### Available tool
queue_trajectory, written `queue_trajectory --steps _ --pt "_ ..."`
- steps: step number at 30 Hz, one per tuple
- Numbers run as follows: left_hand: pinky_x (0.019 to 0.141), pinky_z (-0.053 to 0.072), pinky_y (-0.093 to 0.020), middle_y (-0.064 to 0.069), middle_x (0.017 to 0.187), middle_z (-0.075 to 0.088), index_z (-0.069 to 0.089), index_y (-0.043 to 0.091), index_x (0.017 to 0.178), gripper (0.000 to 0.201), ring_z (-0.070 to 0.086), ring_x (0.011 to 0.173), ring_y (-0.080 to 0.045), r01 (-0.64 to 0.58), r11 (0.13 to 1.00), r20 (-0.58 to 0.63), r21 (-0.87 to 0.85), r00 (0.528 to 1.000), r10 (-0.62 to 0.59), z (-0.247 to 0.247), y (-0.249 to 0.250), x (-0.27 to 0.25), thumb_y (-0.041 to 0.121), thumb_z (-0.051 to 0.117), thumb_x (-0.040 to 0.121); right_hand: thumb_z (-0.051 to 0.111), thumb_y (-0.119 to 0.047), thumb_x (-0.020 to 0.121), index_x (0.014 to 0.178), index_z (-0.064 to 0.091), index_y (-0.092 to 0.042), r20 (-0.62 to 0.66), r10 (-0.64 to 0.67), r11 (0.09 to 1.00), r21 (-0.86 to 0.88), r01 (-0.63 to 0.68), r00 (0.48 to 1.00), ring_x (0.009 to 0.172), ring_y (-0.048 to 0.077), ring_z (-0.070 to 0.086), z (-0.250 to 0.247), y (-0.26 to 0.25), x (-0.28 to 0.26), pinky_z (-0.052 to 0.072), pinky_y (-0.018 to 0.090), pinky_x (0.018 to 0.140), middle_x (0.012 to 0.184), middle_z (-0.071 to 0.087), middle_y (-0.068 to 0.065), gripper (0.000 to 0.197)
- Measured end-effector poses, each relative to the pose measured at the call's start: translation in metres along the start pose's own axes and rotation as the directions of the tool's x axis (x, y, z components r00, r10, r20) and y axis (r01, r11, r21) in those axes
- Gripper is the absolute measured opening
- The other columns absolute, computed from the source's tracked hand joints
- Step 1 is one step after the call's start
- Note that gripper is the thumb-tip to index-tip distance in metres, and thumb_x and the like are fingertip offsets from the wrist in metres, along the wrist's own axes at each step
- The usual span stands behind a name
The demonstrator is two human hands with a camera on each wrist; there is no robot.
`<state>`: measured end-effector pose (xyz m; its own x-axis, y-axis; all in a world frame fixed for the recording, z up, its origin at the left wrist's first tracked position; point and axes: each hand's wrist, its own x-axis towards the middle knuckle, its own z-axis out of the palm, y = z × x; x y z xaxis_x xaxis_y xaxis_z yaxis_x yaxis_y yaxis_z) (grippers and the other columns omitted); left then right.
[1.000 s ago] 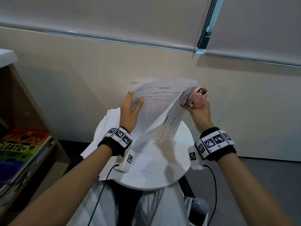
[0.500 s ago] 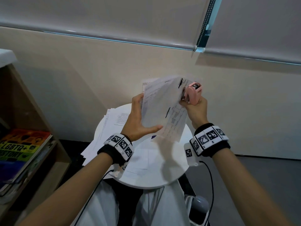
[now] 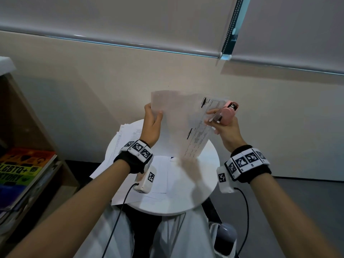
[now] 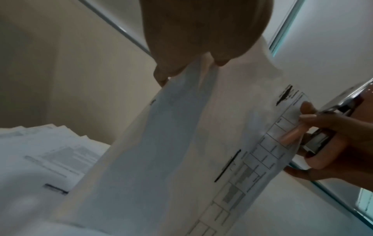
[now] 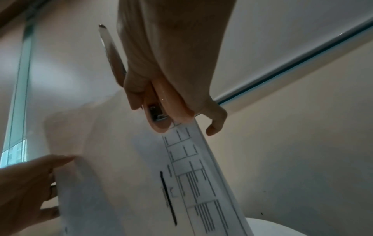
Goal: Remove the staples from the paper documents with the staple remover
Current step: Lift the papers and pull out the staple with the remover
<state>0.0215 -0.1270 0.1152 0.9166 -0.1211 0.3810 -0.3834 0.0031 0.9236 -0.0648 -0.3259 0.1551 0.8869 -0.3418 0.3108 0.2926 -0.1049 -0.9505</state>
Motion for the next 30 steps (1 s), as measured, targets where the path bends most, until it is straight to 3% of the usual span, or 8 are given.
queue_trajectory --steps 3,8,12,14,20,24,27,30 --pt "0.065 0.038 -0.001 0.002 0.090 0.047 0.035 0.006 0.103 0.006 0.048 0.071 0.012 0.002 1.000 -0.024 0.010 1.000 -0.002 0.003 0.002 0.001 0.012 0.033 0.102 0.066 0.016 0.077 0.085 0.062 -0.008 -0.016 -0.010 1.000 0.023 0.010 1.000 0.081 0.018 0.058 0.003 0.001 -0.001 0.044 0.009 0.052 0.094 0.062 0.004 0.026" --pt "0.074 0.037 0.002 0.010 0.104 0.050 0.033 0.016 0.111 0.009 0.050 0.086 0.023 -0.047 0.999 -0.040 -0.021 0.998 0.046 0.002 0.007 -0.005 0.018 0.033 0.103 0.067 0.013 0.078 0.083 0.062 -0.012 0.002 -0.016 0.999 0.032 0.016 1.000 0.081 0.020 0.058 0.002 -0.004 0.001 0.045 0.010 0.054 0.089 0.062 0.001 0.026" --pt "0.070 0.040 -0.007 0.002 0.092 0.052 0.038 0.010 0.104 0.011 0.050 0.073 0.011 -0.051 0.999 -0.070 -0.002 0.996 0.051 0.003 0.002 -0.006 0.019 0.032 0.103 0.067 0.013 0.078 0.081 0.062 -0.013 0.015 0.040 0.999 0.012 -0.040 0.999 0.069 0.007 0.064 0.006 -0.004 -0.001 0.048 0.013 0.057 0.080 0.063 0.001 0.026" --pt "0.066 0.039 -0.005 0.001 0.090 0.050 0.037 0.010 0.101 0.011 0.048 0.069 0.009 -0.098 0.995 -0.092 0.002 0.991 0.098 0.003 0.011 -0.002 0.019 0.032 0.103 0.068 0.012 0.079 0.082 0.060 -0.013 -0.021 -0.008 0.999 0.040 0.009 1.000 0.073 0.014 0.061 0.005 -0.008 0.002 0.046 0.011 0.055 0.081 0.061 0.003 0.026" --pt "0.073 0.042 -0.005 -0.004 0.107 0.054 0.036 0.006 0.114 0.017 0.054 0.087 0.001 -0.075 0.997 -0.034 -0.016 0.997 0.074 0.000 0.005 -0.004 0.017 0.038 0.101 0.068 0.011 0.079 0.084 0.060 -0.014 -0.064 0.023 1.000 0.021 -0.022 0.998 0.074 0.020 0.059 0.004 -0.006 0.008 0.047 0.016 0.056 0.081 0.060 0.005 0.026" --pt "0.059 0.036 -0.008 0.008 0.074 0.042 0.035 0.007 0.098 0.009 0.044 0.061 0.005 -0.042 0.997 -0.031 0.066 0.999 0.044 0.004 0.001 -0.005 0.015 0.035 0.102 0.068 0.012 0.077 0.085 0.063 -0.012 -0.092 0.092 0.996 -0.012 -0.094 0.991 0.073 0.010 0.063 0.006 -0.002 0.011 0.055 0.026 0.073 0.083 0.064 0.004 0.026" --pt "0.061 0.038 -0.006 0.005 0.082 0.048 0.035 0.008 0.099 0.007 0.047 0.065 0.008 -0.092 0.995 -0.059 0.046 0.994 0.095 0.005 0.007 -0.002 0.015 0.034 0.102 0.069 0.010 0.078 0.083 0.063 -0.014 -0.121 0.049 0.997 -0.059 -0.057 0.991 0.062 -0.002 0.060 0.001 -0.009 0.017 0.048 0.012 0.058 0.081 0.063 0.002 0.026" --pt "0.061 0.038 -0.006 0.010 0.080 0.046 0.033 0.010 0.100 0.005 0.048 0.066 0.012 -0.082 0.995 -0.043 0.058 0.995 0.085 0.008 0.005 -0.005 0.015 0.034 0.103 0.070 0.007 0.078 0.096 0.062 -0.001 -0.135 0.018 0.996 -0.087 -0.030 0.991 0.065 -0.001 0.059 -0.003 -0.013 0.020 0.045 0.012 0.057 0.085 0.062 0.006 0.021"
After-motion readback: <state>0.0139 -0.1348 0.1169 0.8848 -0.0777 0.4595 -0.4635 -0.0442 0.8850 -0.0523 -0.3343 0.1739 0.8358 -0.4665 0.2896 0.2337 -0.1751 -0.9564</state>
